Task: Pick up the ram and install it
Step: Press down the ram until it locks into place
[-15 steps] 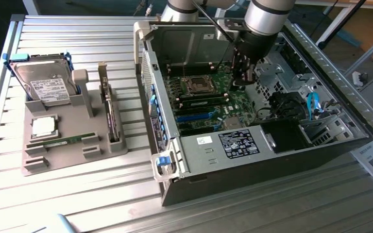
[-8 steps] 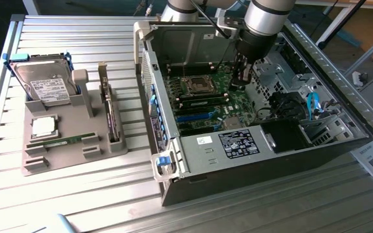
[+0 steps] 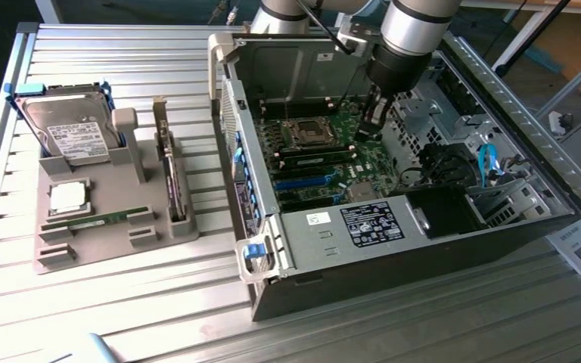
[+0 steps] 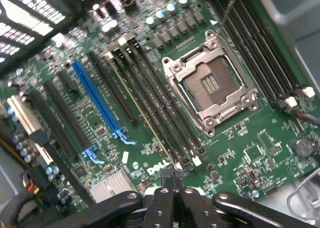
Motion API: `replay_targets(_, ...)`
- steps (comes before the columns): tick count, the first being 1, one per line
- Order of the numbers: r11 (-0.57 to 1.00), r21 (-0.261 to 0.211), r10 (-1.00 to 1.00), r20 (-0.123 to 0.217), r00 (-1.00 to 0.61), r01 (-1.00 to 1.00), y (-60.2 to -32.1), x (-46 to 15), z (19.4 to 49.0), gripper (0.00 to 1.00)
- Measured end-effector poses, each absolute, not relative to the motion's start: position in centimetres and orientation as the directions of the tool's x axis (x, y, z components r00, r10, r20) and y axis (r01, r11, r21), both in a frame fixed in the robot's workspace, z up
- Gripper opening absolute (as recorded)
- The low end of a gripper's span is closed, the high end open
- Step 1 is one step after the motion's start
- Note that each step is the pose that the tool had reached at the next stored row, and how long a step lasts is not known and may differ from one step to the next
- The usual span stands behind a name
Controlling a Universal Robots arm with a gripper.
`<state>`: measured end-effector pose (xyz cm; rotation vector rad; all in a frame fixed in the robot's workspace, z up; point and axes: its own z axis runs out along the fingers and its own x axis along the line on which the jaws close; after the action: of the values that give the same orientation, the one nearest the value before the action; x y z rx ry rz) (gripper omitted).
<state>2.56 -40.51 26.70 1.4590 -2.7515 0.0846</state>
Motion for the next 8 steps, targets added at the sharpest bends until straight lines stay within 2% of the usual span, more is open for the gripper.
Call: replay_targets(8, 0.738, -0.036, -0.672, 0.048, -0.739, -0.674, -40.51, 2.56, 26.69, 0.11)
